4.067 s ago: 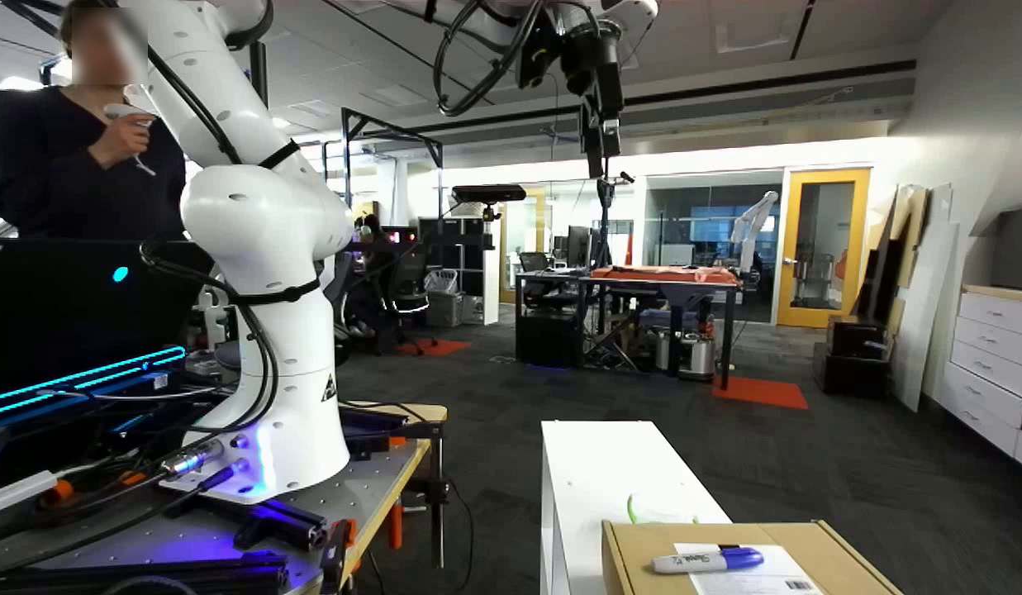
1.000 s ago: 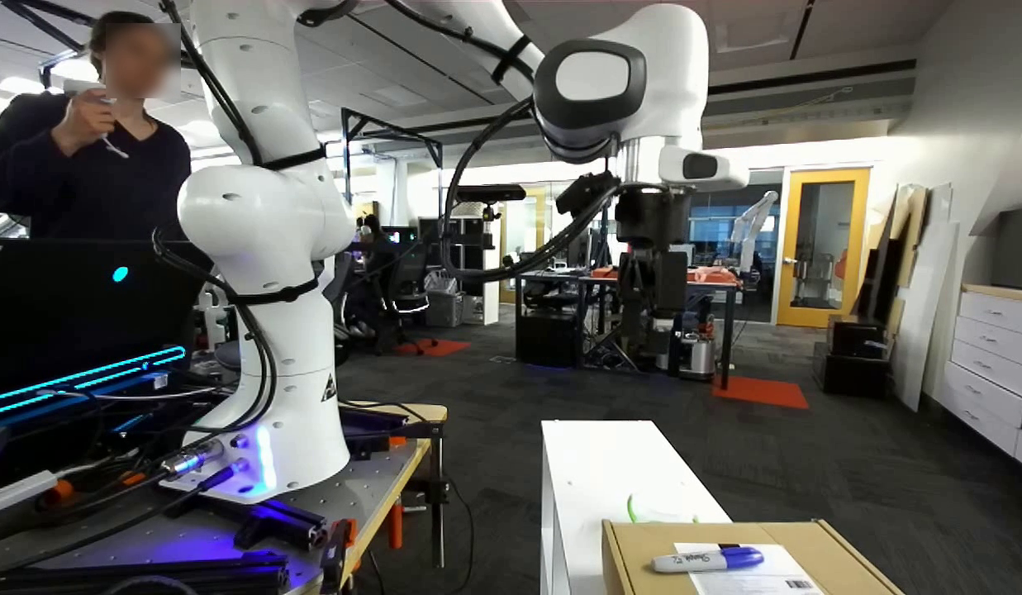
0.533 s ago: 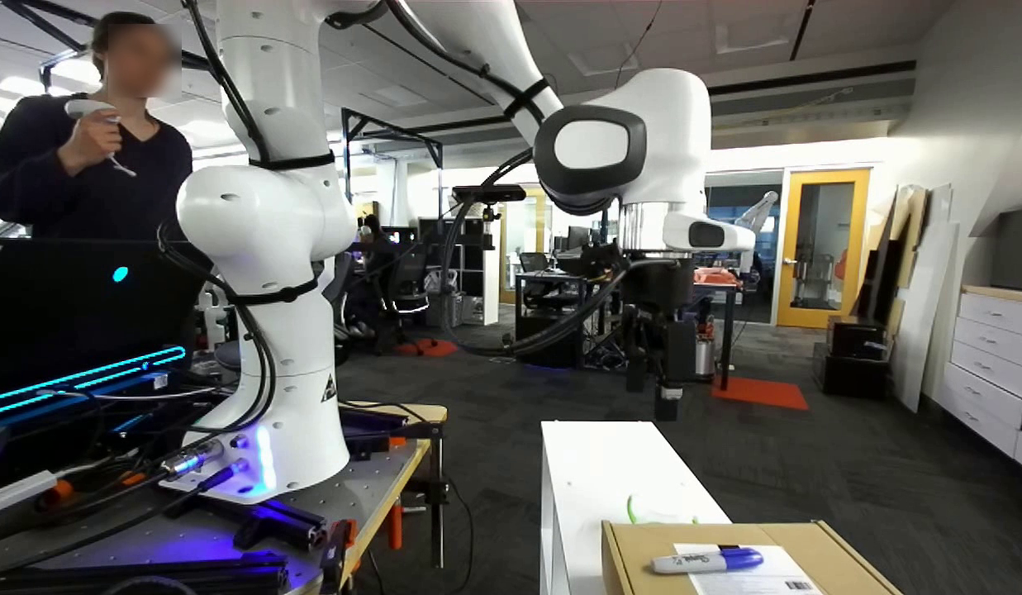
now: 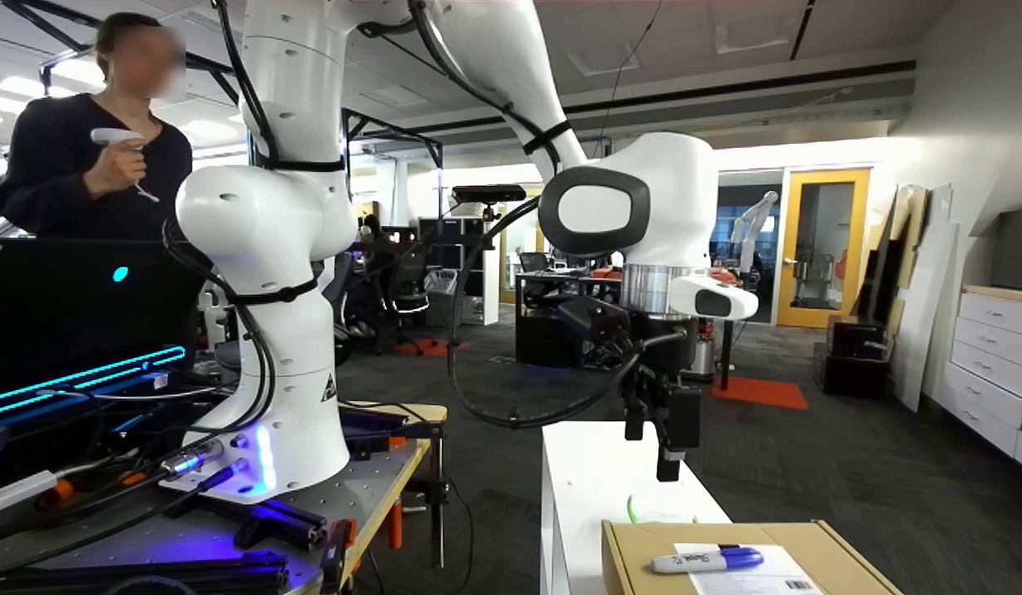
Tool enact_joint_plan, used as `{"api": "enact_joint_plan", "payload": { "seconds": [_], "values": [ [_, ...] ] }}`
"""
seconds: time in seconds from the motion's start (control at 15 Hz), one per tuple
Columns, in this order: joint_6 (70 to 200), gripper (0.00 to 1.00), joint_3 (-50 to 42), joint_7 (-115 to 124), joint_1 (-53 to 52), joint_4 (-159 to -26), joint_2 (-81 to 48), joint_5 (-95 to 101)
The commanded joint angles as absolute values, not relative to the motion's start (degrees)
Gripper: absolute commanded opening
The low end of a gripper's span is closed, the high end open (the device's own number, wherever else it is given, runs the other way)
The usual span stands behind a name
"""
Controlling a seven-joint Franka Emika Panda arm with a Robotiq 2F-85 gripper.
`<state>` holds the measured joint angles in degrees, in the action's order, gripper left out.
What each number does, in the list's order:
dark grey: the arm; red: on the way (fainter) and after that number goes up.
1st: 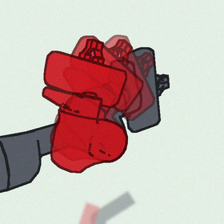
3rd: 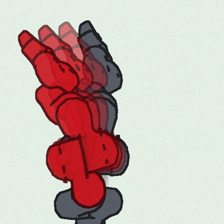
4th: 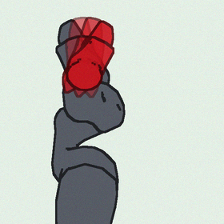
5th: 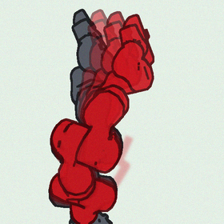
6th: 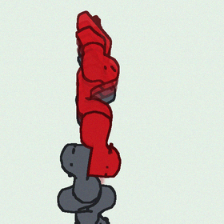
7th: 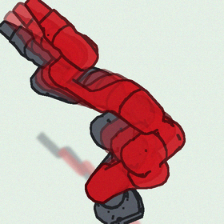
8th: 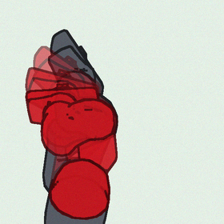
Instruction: Pick the marker and place it in the cup
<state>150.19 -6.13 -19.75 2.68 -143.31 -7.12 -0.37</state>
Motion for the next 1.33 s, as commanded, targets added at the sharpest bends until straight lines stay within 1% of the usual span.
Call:
{"api": "enact_joint_plan", "payload": {
  "seconds": [0.0, 1.27],
  "values": [
    [152.3, 1.00, -4.1, -22.4, 4.9, -140.9, -12.3, -2.6],
    [153.6, 1.00, 1.3, -20.9, 9.3, -128.0, -30.3, -1.5]
  ]
}}
